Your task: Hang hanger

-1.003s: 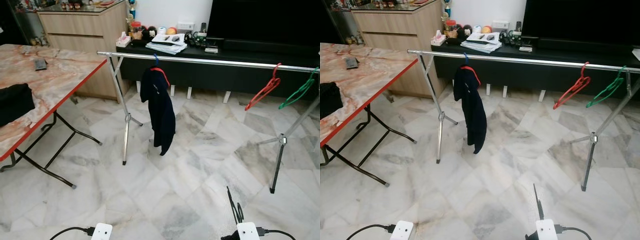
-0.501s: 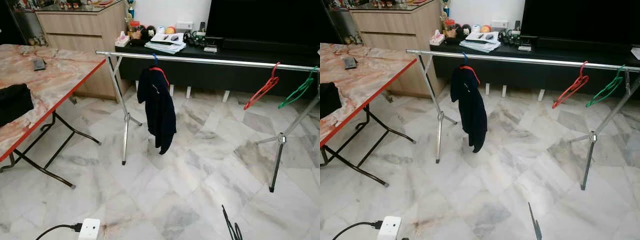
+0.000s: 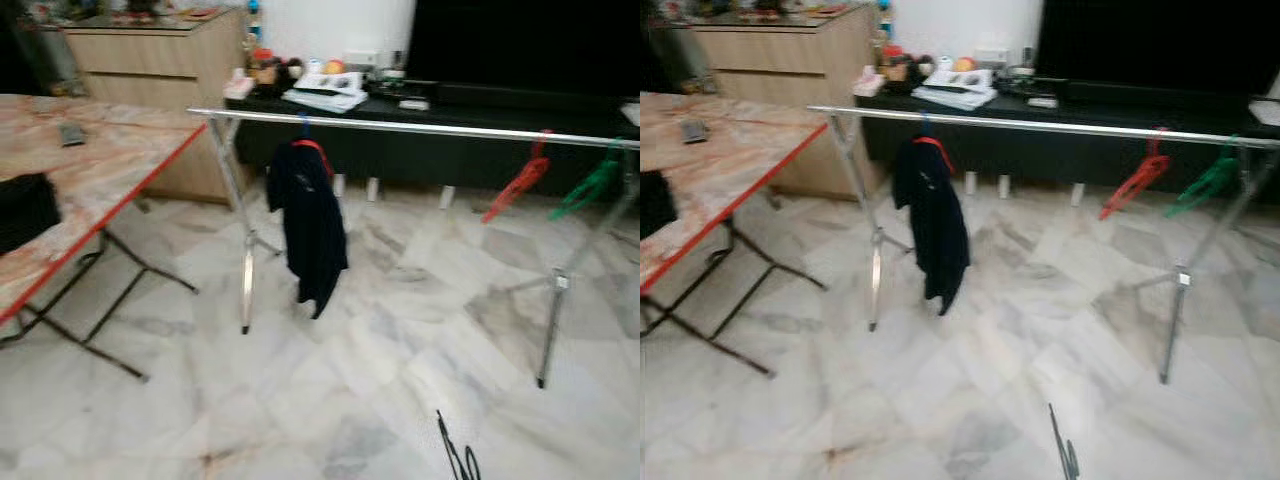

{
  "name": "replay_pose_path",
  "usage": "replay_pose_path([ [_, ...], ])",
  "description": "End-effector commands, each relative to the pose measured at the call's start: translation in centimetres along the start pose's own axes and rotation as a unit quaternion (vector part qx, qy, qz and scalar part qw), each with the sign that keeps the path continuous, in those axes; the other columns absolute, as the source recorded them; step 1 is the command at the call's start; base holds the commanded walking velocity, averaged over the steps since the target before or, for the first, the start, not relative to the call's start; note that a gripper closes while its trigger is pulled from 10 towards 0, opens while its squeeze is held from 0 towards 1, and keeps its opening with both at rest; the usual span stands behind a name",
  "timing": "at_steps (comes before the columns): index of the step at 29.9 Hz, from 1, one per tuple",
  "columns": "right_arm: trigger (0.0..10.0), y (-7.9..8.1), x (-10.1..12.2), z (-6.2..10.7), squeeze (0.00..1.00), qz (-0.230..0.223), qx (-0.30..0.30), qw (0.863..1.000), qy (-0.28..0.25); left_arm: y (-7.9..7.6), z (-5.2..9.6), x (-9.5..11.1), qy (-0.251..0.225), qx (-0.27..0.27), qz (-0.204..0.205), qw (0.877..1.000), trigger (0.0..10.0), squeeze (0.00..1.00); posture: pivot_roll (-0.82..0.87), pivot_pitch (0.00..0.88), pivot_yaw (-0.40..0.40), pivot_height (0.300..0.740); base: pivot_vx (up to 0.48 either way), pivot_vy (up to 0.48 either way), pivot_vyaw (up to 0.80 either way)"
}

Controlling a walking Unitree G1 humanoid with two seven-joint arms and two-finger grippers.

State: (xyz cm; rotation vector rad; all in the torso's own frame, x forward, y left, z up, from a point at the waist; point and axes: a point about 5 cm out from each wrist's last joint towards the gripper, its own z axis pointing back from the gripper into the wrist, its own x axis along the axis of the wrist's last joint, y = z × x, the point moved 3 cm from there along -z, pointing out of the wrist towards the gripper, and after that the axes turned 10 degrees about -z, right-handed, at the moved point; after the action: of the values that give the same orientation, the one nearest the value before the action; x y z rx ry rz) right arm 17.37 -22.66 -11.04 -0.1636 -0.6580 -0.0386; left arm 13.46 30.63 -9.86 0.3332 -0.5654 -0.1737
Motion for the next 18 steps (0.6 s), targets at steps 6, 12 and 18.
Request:
replay_pose_path([
  [6,0.0,-0.2,-0.4,0.1,0.00,-0.023,-0.003,1.000,0.008,-1.0,-0.1,0.6,-0.018,-0.017,0.008,1.000,10.0,0.00,0.07,0.000,0.004,0.740,0.000,0.000,0.00],
  [12,0.0,-0.2,-0.3,0.1,0.00,-0.030,-0.004,1.000,0.007,-1.7,-0.5,2.4,-0.045,-0.029,0.006,0.999,10.0,0.00,0.07,0.000,-0.001,0.740,0.000,0.000,0.00],
  [18,0.0,-0.2,-0.3,0.1,0.00,-0.035,-0.006,0.999,0.006,-2.0,-0.8,3.8,-0.060,-0.034,0.007,0.998,10.0,0.00,0.06,0.000,0.006,0.740,0.000,0.000,0.00],
])
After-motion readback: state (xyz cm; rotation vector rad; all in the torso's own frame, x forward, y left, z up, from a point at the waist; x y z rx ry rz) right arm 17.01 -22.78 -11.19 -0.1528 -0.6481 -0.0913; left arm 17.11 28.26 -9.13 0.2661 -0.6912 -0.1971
